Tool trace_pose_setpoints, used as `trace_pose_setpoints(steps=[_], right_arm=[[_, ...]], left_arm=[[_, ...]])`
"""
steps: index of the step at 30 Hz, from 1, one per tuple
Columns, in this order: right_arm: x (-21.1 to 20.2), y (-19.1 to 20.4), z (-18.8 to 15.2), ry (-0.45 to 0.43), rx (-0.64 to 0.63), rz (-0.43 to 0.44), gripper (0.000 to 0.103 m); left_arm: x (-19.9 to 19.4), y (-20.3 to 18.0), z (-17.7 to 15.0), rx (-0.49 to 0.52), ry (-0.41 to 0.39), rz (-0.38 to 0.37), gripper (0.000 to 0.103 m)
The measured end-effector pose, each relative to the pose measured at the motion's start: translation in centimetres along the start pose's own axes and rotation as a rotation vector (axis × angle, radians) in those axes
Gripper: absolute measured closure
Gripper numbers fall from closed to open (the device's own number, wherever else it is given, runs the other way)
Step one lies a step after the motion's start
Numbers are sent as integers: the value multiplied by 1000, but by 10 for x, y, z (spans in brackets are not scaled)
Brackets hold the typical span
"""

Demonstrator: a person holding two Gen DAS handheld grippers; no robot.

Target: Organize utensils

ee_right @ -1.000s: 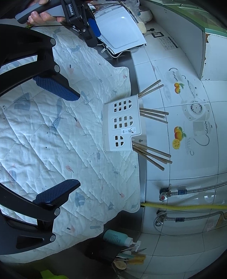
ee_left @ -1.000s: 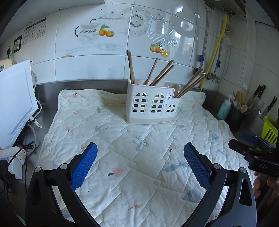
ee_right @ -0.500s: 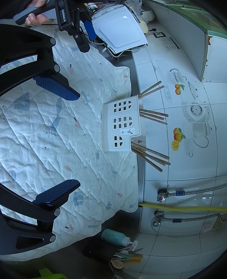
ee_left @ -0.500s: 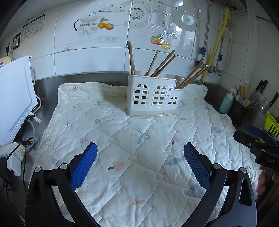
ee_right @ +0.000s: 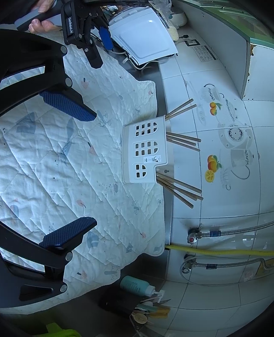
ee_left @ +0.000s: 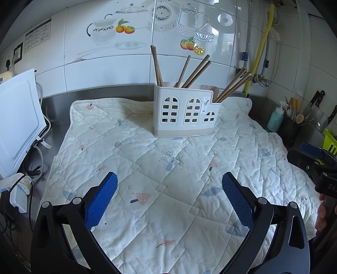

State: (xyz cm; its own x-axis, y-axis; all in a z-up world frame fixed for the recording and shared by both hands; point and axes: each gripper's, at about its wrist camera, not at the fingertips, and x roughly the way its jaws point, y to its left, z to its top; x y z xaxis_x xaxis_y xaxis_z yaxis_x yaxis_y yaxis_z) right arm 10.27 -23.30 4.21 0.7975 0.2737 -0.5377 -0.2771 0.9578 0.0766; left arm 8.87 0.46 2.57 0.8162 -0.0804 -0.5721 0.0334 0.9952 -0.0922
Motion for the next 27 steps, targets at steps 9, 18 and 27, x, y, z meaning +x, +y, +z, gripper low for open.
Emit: trace_pose_setpoints(steps=[9, 18, 27], right_arm=[[0, 1, 0, -1, -2, -1, 14], [0, 2, 1, -2, -1, 0, 14], [0, 2, 1, -1, -1, 0, 14]], left_arm=[[1, -2, -1, 7, 5, 0, 5], [3, -3, -1, 6, 9, 0, 5], [4, -2, -1, 5, 12, 3, 5]])
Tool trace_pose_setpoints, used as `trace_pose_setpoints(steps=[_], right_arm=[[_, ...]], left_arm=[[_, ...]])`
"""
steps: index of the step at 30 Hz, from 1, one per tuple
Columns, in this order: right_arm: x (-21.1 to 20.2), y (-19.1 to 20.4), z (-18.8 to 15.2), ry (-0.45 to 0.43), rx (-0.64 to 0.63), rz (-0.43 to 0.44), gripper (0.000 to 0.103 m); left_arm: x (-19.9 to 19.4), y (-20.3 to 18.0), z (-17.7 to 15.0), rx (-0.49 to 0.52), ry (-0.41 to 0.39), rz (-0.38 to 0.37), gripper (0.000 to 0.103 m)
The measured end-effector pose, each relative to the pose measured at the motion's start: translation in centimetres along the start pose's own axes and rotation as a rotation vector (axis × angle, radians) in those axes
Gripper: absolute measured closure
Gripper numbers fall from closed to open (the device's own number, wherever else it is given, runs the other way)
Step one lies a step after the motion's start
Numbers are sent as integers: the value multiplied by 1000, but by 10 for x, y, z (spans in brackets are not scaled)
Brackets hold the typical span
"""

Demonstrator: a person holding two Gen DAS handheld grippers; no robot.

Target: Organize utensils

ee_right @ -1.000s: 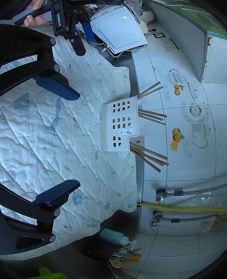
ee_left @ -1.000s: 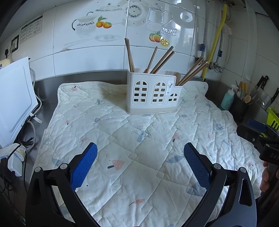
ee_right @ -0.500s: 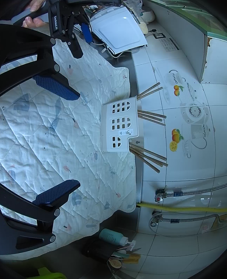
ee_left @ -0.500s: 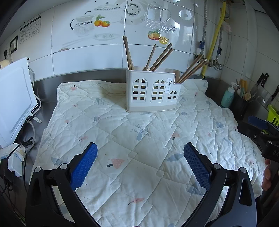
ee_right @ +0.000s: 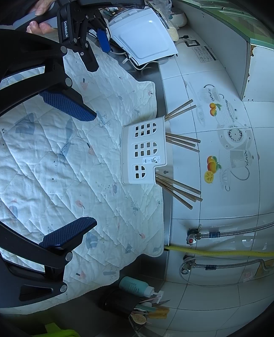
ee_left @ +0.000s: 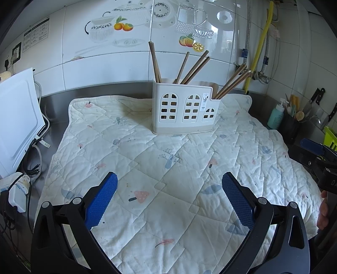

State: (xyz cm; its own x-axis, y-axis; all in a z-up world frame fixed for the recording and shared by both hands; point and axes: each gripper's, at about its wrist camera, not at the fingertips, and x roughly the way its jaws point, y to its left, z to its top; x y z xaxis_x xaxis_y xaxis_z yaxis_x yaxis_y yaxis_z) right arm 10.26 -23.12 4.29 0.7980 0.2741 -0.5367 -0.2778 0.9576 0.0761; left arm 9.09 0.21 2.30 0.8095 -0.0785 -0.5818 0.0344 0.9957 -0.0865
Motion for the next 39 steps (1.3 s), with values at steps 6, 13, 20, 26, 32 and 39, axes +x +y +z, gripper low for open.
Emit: trace_pose_setpoints(steps=[6, 13, 20, 26, 32, 39], right_arm=[[0, 0, 0, 0, -3, -2, 14], [0, 0, 1, 1, -3, 0, 14], [1, -1, 1, -2, -7, -1, 14], [1, -1, 1, -2, -5, -2, 14], [1, -1, 1, -3, -6, -2, 14], [1, 0, 1, -3, -8, -1, 14]], left_arm=[[2, 2, -1, -6, 1, 1, 5], [3, 2, -2, -5, 4, 2, 5], [2, 1, -3, 1, 8, 6, 5], [2, 1, -3, 4, 10, 7, 5], [2, 0, -3, 7, 10, 10, 5], [2, 0, -3, 8, 12, 10, 5]])
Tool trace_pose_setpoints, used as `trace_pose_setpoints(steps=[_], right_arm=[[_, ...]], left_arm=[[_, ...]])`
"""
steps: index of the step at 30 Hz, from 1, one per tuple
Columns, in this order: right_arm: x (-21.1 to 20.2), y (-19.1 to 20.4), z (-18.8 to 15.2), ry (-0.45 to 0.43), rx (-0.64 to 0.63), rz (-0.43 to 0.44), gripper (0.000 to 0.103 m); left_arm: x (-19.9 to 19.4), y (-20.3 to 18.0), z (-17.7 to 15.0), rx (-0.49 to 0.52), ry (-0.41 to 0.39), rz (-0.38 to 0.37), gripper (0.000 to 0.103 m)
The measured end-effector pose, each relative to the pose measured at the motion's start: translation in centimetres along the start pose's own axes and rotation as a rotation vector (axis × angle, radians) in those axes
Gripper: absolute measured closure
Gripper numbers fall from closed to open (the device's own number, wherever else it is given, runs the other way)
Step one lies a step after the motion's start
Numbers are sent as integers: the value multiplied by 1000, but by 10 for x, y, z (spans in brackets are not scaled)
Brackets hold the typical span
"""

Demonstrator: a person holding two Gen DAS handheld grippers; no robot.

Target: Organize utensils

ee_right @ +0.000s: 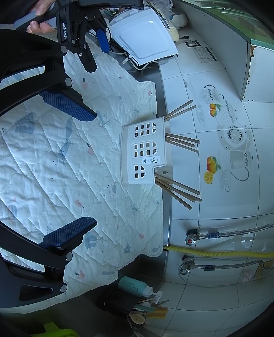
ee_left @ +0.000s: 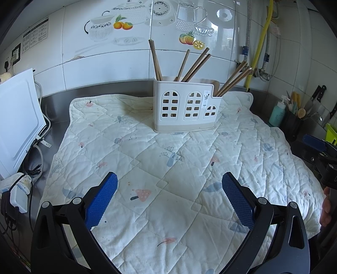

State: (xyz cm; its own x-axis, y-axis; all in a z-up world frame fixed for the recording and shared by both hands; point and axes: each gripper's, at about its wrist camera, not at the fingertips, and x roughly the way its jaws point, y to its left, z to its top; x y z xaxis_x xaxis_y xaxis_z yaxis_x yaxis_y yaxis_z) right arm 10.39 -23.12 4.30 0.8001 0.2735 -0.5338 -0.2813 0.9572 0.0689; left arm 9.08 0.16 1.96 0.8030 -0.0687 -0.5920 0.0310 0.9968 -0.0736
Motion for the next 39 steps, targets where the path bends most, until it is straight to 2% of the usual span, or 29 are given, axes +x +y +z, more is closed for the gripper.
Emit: trace_pose_setpoints(steps=[18, 39], right_arm=[[-2, 1, 1, -7, -7, 2, 14], [-3, 0, 1, -11, -7, 2, 14]], left_arm=[[-3, 1, 2, 0, -10, 7, 5], [-14, 0, 9, 16, -63, 19, 5]])
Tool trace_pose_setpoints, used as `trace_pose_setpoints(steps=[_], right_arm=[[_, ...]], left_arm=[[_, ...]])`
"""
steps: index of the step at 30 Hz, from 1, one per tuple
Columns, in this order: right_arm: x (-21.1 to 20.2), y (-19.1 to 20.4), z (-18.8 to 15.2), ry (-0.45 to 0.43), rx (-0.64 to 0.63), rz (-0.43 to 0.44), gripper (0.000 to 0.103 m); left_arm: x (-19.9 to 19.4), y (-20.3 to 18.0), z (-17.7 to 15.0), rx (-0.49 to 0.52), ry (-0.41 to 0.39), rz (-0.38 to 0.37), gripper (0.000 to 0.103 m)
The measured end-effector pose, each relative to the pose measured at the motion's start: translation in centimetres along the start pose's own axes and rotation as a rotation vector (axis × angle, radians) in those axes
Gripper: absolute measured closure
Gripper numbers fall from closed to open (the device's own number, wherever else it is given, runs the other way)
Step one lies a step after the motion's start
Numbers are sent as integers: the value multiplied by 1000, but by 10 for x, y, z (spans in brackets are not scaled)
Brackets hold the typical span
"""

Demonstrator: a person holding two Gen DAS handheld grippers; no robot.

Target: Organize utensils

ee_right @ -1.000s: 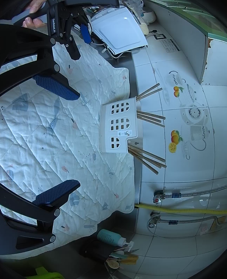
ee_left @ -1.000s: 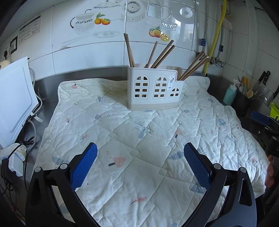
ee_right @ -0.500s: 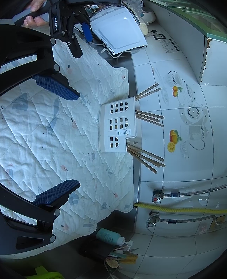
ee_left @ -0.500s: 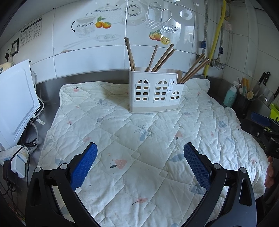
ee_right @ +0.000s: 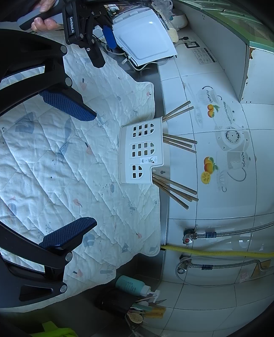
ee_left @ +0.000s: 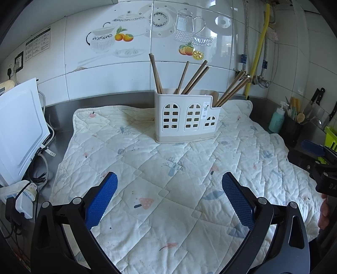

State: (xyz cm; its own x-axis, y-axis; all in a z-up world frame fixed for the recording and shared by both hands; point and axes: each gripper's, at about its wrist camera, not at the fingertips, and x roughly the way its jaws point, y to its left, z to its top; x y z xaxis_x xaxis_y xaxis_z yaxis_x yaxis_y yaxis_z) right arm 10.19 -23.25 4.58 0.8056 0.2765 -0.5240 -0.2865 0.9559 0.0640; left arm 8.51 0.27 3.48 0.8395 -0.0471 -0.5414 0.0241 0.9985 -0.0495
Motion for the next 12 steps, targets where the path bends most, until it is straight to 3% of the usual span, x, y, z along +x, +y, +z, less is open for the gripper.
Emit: trace_pose_setpoints(steps=[12], right_arm=[[-2, -3, -1, -4, 4, 2, 13]], left_arm=[[-1, -1, 1, 3, -11, 6, 5]])
